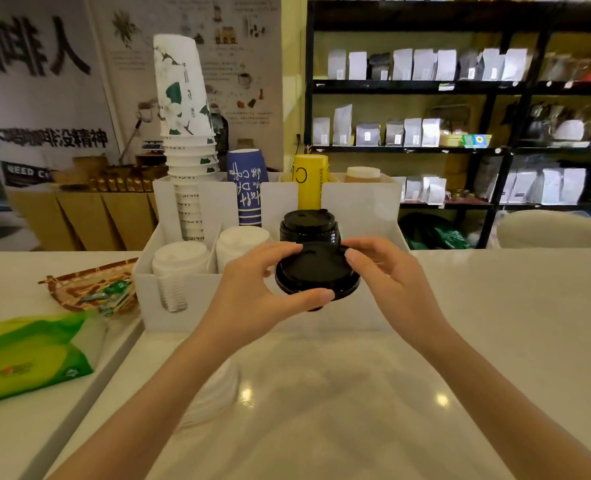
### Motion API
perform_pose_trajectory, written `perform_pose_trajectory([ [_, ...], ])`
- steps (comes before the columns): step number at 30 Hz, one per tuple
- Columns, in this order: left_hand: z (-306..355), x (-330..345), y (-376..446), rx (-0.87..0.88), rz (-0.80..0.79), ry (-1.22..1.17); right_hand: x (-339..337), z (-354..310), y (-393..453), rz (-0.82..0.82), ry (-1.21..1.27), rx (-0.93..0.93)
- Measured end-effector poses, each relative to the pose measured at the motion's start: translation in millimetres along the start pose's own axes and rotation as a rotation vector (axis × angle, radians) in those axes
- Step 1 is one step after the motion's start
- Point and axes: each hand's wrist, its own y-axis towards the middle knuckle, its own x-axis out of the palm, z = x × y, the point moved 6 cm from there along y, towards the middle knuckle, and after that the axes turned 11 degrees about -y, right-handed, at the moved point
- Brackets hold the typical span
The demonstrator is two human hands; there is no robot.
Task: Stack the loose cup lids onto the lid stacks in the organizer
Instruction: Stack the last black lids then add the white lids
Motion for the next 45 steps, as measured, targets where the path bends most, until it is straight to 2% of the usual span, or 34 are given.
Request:
perform_pose_trajectory([
  [9, -11.5, -1.9, 63.9, 0.010, 0.167, -0.023, 2.2, 11.5, 73.2, 0.102, 0.172, -0.020],
  [15, -37.5, 1.0, 93.8, -0.066, 0.211, -0.031, 20.7, 25.9, 100.7, -0.018, 0.226, -0.016],
  [22, -51.2, 8.8, 99.9, -0.058, 0.206, 0.056, 36.5, 44.3, 110.8, -0.095, 0.210, 0.034],
  [31, -54.5, 18.3, 99.4, -0.068, 0.200, 0.096, 36.0, 54.0, 113.2, -0.081, 0.200, 0.067],
  [45, -54.1, 17.2, 97.6, -0.075, 0.126, 0.162, 32.9, 53.5, 107.5, -0.005, 0.005, -0.002],
])
